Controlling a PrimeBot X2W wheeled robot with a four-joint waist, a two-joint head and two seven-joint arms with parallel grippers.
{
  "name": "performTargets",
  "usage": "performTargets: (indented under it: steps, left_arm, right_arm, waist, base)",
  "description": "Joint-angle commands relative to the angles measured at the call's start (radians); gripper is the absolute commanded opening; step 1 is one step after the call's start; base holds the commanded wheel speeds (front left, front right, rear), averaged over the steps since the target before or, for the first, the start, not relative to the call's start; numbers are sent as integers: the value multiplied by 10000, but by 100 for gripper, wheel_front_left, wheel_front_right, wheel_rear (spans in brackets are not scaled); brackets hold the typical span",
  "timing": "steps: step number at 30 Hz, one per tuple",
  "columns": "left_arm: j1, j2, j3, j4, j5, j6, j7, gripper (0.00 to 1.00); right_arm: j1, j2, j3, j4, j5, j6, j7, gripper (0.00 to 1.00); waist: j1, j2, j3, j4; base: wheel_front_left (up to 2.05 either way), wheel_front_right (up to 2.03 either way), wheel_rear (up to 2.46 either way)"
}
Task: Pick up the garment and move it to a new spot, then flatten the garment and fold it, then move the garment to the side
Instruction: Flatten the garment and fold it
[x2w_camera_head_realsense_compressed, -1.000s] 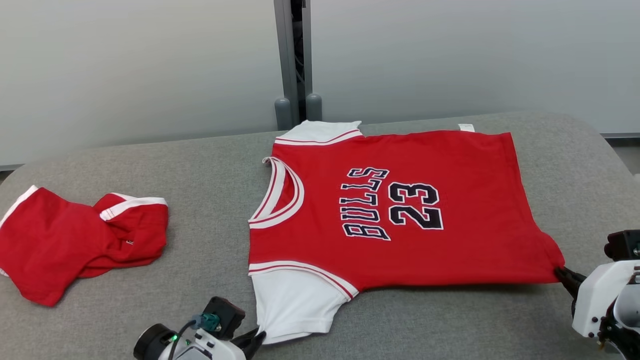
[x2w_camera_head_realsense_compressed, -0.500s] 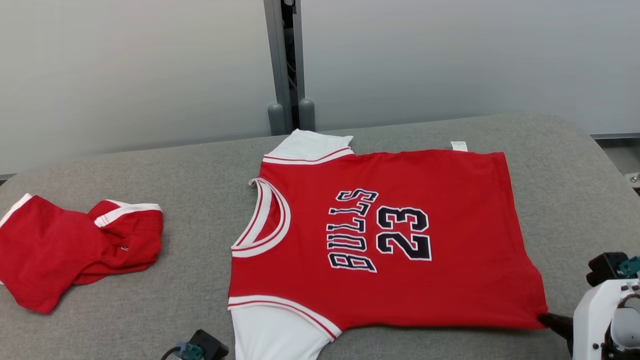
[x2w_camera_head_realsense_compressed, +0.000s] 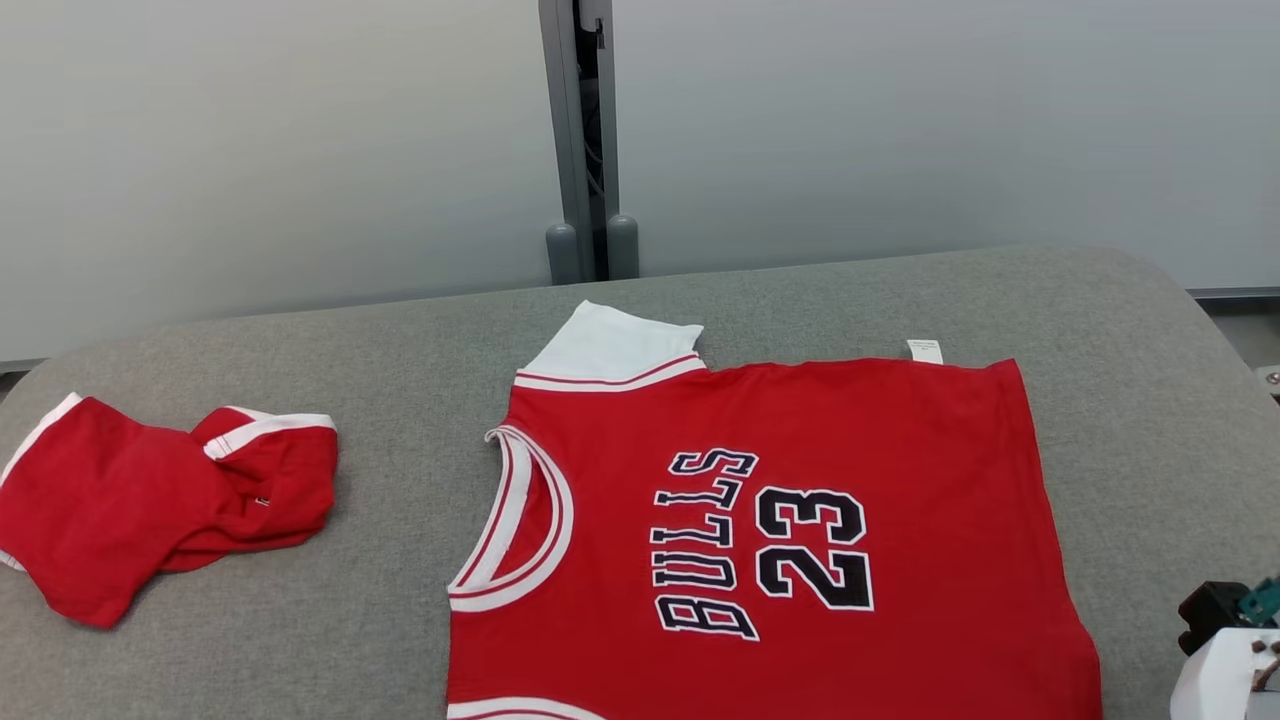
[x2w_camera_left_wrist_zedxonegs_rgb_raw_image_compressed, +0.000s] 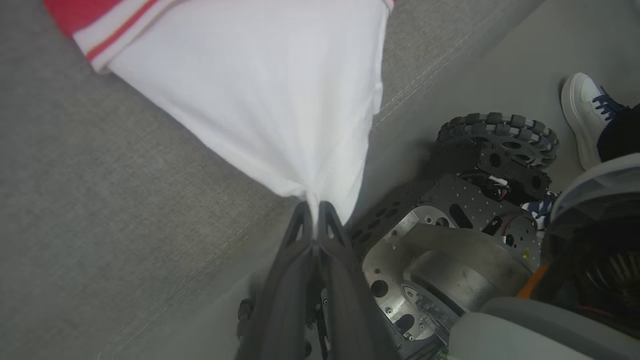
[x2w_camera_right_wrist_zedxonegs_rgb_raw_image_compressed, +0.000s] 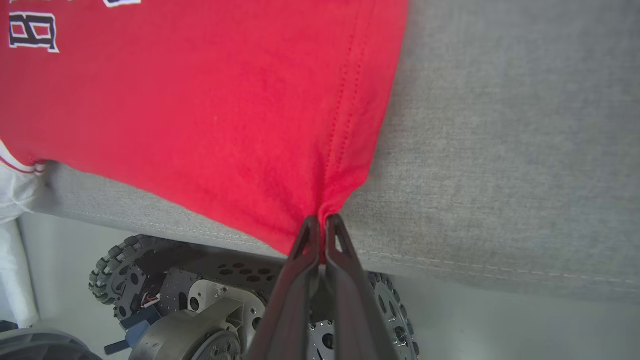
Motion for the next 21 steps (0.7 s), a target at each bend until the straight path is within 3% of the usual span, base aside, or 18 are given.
performTargets:
  steps: [1, 21]
  left_arm:
    - [157, 113, 31, -131, -133, 48, 112, 0]
    - [-1016, -299, 2318, -1224, -2244, 817, -280, 0]
  right_arm:
    - [192, -150, -91, -88, 93, 2, 114, 0]
    - [-122, 154, -1966, -786, -24, 2, -533, 0]
  waist:
    - [0, -1, 6, -15]
    - [0, -1, 455, -463]
  base:
    - [0, 0, 0]
    - [0, 0, 0]
